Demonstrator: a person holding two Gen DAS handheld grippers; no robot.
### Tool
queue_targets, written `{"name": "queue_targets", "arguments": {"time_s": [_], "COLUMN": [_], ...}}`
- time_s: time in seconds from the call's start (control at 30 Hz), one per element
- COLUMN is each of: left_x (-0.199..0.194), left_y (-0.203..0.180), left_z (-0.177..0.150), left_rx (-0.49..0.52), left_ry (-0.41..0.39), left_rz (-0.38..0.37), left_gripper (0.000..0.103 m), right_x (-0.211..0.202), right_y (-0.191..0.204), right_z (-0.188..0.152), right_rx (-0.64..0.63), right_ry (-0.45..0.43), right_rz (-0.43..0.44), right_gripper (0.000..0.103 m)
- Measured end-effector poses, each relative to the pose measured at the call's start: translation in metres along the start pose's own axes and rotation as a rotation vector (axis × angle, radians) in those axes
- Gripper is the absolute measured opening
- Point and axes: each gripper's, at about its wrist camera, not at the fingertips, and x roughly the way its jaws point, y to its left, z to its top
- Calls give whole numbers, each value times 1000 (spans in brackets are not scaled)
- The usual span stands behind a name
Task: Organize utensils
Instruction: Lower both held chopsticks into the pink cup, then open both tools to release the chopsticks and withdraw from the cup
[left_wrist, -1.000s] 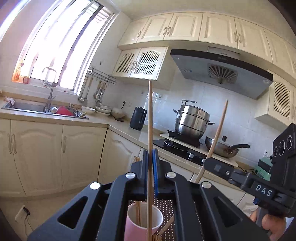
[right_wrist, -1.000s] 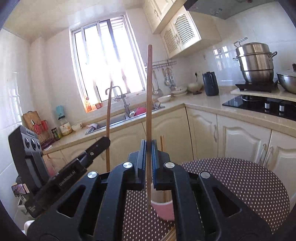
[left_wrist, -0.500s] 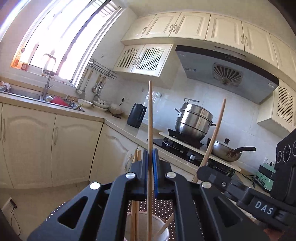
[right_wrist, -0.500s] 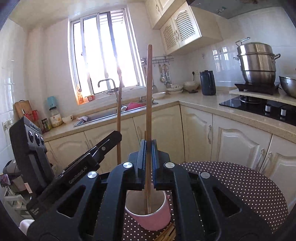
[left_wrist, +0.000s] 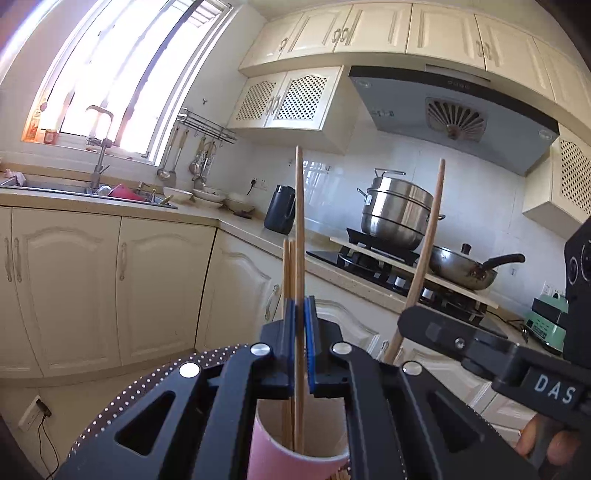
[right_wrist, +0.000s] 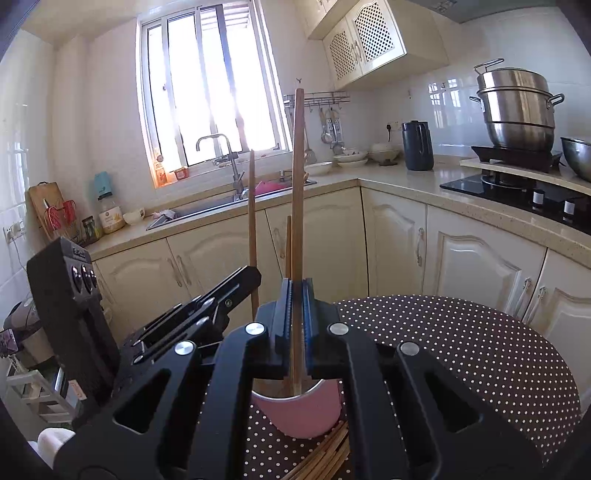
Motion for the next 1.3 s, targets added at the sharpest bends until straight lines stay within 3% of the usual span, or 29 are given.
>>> {"name": "queue_targets", "arguments": {"time_s": [0.27,0.47,0.53,0.57,0.7,1.1,1.13,1.23,1.3], "left_x": [-9,-15,-20,-22,-30,-66,-69,-79,-86], "left_y": [-1,8,9,9,6,-5,-6,-9,-8], "left_z": [-14,-17,-17,-16,-13,-3,-2,2,5], "left_rx": [41,12,14,19,41,103,109,121,116], "left_ry": [97,148,157,156,171,189,188,178,170], "left_rz": [9,-9,-9,-5,5,53,53,58,57], "left_gripper": [5,7,25,28,28,53,53,56,58], "right_x": [3,4,2,1,-1,-23,-24,-33,-40], "right_y": [6,7,6,7,9,25,27,33,35], "right_z": [-15,-25,-27,-27,-29,-32,-31,-29,-27], "right_rx": [-7,10,23,24,32,37,35,35,35], "right_ry": [41,69,70,70,80,81,79,56,44], "right_rz": [-42,-70,-70,-74,-87,-134,-137,-157,-161], "right_gripper": [6,6,7,7,7,9,13,45,47]}}
